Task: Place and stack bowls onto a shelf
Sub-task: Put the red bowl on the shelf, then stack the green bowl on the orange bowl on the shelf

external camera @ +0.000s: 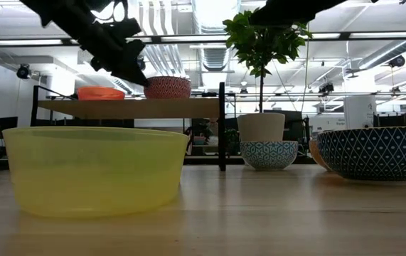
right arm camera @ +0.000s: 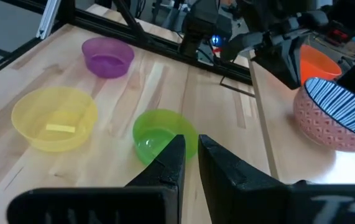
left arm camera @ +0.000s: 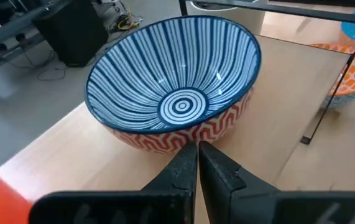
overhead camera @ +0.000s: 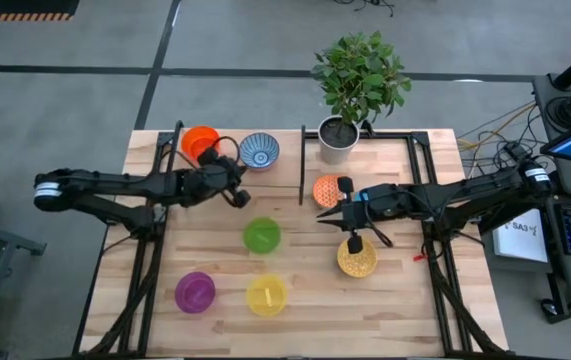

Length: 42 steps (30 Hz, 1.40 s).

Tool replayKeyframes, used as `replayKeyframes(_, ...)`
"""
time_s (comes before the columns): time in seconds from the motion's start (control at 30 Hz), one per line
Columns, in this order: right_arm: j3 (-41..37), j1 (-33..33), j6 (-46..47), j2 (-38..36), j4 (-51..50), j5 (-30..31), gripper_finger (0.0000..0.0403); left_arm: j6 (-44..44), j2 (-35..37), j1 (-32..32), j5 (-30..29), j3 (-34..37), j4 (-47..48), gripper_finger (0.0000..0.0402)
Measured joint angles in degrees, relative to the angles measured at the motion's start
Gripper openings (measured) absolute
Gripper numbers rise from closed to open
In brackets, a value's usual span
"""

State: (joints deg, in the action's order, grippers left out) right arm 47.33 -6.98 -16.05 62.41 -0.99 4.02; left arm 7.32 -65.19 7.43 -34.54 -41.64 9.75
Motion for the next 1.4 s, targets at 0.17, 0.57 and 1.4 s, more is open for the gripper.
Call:
replayKeyframes(0.17, 0.0, 0.0, 0.1, 0.0, -0.2, 0.0, 0.0033, -0.8, -3.2, 0.2, 0.0, -3.2, 0.6, 0.0000)
replayKeyframes(0.57, 0.0, 0.0, 0.1, -0.1, -1.5, 0.0, 0.0034, 6.2, -3.8, -7.0, 19.6, -9.0, 13.7, 0.0000)
replayKeyframes(1.4, 0.0, 0.0, 0.3, -0.1, -1.7, -0.1, 0.0034, 17.6, -21.5, -25.4, 25.7, -9.1, 14.2, 0.0085)
